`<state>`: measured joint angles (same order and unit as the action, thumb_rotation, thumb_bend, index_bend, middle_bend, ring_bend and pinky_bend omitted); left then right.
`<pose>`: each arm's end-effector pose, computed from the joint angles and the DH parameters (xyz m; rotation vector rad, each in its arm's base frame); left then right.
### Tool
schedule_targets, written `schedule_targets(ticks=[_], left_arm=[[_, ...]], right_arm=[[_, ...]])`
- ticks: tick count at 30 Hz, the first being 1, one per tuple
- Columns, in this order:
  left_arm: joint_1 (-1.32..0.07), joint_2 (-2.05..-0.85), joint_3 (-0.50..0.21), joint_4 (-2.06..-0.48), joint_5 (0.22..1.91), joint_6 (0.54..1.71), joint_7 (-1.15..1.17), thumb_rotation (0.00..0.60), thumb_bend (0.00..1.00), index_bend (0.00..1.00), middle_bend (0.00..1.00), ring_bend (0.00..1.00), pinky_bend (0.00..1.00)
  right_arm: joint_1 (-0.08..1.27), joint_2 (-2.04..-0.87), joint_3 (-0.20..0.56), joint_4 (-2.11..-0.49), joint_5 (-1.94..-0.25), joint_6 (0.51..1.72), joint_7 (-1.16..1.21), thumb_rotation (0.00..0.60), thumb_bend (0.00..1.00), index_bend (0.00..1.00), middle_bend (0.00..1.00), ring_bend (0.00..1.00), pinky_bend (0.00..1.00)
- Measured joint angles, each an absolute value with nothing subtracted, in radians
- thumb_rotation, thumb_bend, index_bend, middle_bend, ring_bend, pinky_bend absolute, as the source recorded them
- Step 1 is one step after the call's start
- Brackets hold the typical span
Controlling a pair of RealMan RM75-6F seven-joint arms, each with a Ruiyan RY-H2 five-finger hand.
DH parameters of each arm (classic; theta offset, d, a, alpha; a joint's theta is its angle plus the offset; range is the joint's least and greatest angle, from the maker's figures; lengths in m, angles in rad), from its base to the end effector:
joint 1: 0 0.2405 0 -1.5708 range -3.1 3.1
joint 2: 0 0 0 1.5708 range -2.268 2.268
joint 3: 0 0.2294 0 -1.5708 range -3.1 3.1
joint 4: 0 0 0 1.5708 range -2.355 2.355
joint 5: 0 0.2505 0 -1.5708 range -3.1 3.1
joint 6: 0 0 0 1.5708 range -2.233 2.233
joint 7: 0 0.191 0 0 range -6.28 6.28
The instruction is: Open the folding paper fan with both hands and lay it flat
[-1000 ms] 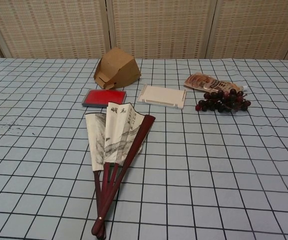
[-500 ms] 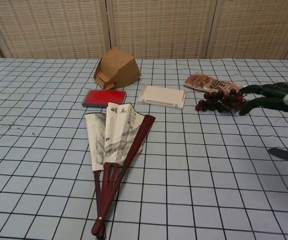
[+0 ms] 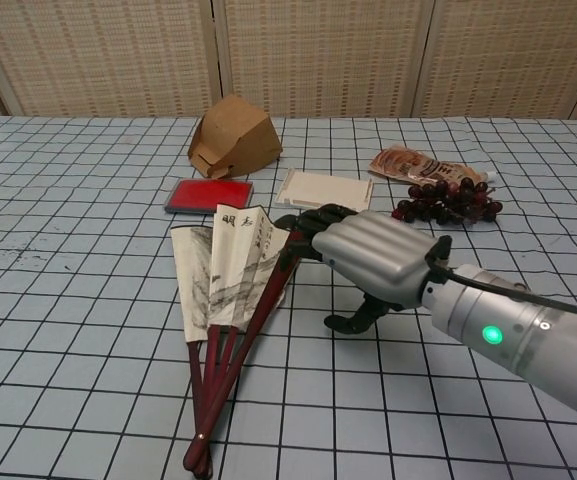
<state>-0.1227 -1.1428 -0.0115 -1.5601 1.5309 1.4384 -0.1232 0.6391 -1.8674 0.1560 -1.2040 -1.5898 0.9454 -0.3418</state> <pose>-0.3057 0.2315 0.0913 -1.4413 -1.0064 -0.9629 -0.0781 -0.3142 -0.1612 2.1281 -0.6409 1.0258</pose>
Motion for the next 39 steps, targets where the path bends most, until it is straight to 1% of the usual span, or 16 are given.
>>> schedule_targets(ticks=[3, 8, 10, 16, 18, 20, 22, 24, 26, 28, 31, 39], left_arm=[[-0.125, -1.140, -0.011, -1.561, 1.524, 1.427, -0.127, 0.600, 0.43, 0.00, 0.00, 0.00, 0.08], [-0.128, -1.133, -0.010, -1.564, 1.510, 1.409, -0.130, 0.600, 0.43, 0.00, 0.00, 0.00, 0.08], [-0.130, -1.130, -0.010, -1.566, 1.502, 1.399, -0.135, 0.600, 0.43, 0.00, 0.00, 0.00, 0.08], [-0.132, -1.123, -0.011, -1.570, 1.497, 1.392, -0.148, 0.600, 0.43, 0.00, 0.00, 0.00, 0.08], [-0.132, -1.121, -0.011, -1.571, 1.495, 1.391, -0.148, 0.600, 0.43, 0.00, 0.00, 0.00, 0.08], [-0.132, -1.120, -0.011, -1.572, 1.491, 1.387, -0.147, 0.600, 0.43, 0.00, 0.00, 0.00, 0.08], [-0.133, -1.117, -0.009, -1.576, 1.488, 1.381, -0.146, 0.600, 0.43, 0.00, 0.00, 0.00, 0.08], [-0.134, -1.113, -0.008, -1.581, 1.486, 1.375, -0.145, 0.600, 0.43, 0.00, 0.00, 0.00, 0.08], [-0.136, -1.112, -0.006, -1.583, 1.487, 1.370, -0.150, 0.600, 0.43, 0.00, 0.00, 0.00, 0.08], [-0.138, -1.110, -0.004, -1.585, 1.488, 1.363, -0.159, 0.600, 0.43, 0.00, 0.00, 0.00, 0.08], [-0.142, -1.107, 0.002, -1.587, 1.491, 1.348, -0.168, 0.600, 0.43, 0.01, 0.00, 0.00, 0.08], [-0.156, -1.125, 0.011, -1.569, 1.511, 1.324, -0.238, 0.600, 0.44, 0.13, 0.00, 0.00, 0.08]], right_arm=[[0.674, -1.915, 0.169, -1.155, -1.574, 0.927, -0.343, 0.600, 0.21, 0.30, 0.00, 0.00, 0.00], [0.711, -1.982, 0.174, -1.071, -1.566, 0.924, -0.329, 0.600, 0.21, 0.39, 0.00, 0.00, 0.00], [0.718, -2.003, 0.172, -1.042, -1.565, 0.932, -0.312, 0.600, 0.21, 0.44, 0.02, 0.00, 0.00], [0.738, -2.073, 0.169, -0.953, -1.554, 0.954, -0.251, 0.600, 0.22, 0.50, 0.07, 0.00, 0.00], [0.745, -2.096, 0.172, -0.925, -1.550, 0.964, -0.232, 0.600, 0.27, 0.53, 0.09, 0.00, 0.00], [0.752, -2.123, 0.177, -0.894, -1.544, 0.973, -0.225, 0.600, 0.38, 0.58, 0.13, 0.00, 0.02], [0.759, -2.147, 0.183, -0.868, -1.537, 0.979, -0.218, 0.600, 0.45, 0.63, 0.15, 0.00, 0.03], [0.763, -2.164, 0.189, -0.854, -1.526, 0.983, -0.199, 0.600, 0.49, 0.68, 0.17, 0.00, 0.05], [0.763, -2.165, 0.196, -0.868, -1.516, 0.988, -0.174, 0.600, 0.51, 0.74, 0.20, 0.01, 0.06], [0.761, -2.160, 0.205, -0.895, -1.507, 0.996, -0.156, 0.600, 0.52, 0.76, 0.22, 0.01, 0.06], [0.756, -2.142, 0.227, -0.965, -1.480, 0.999, -0.140, 0.600, 0.52, 0.78, 0.23, 0.02, 0.07], [0.748, -2.052, 0.331, -1.237, -1.327, 0.970, -0.152, 0.600, 0.52, 0.79, 0.25, 0.03, 0.07]])
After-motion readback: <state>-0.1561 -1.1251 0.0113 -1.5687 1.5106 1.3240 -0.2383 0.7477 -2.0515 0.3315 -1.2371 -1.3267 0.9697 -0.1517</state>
